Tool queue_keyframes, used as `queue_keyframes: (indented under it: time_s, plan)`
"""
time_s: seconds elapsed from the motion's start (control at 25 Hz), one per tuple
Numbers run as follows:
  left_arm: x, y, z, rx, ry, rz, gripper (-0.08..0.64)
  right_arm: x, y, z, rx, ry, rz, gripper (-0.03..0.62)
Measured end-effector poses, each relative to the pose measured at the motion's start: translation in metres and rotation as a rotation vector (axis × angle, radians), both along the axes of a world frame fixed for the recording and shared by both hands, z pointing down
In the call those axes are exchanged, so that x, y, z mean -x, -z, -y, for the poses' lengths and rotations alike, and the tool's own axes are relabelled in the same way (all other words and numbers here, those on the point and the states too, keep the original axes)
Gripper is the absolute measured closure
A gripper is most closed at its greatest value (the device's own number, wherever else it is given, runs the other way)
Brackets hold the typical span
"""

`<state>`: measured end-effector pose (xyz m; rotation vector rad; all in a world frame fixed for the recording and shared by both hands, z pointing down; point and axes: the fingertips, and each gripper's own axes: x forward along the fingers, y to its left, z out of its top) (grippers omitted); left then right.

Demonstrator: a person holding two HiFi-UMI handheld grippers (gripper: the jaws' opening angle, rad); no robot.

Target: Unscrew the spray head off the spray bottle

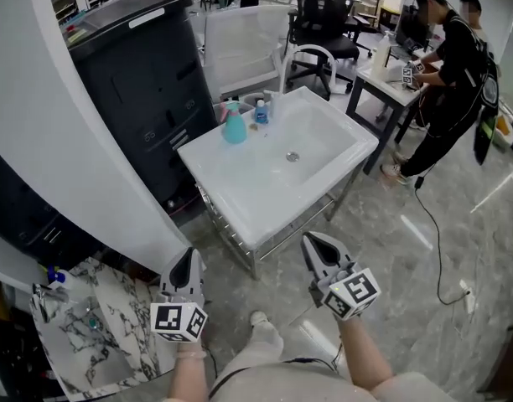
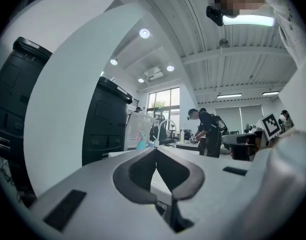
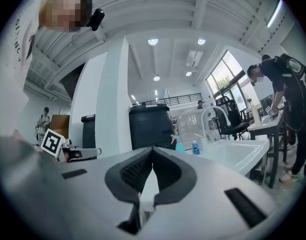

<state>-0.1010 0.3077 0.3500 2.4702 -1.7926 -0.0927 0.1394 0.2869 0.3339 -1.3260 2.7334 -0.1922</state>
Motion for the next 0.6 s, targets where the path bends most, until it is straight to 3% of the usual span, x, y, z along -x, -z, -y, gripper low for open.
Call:
queue_keyframes:
  time_s: [0.6]
  plan:
    - [0.007,-0.008,0.126,0.006,-0.012,-0.008,0.554,0.019,-0.006,0.121,0.005,0.026,-0.039,0.588]
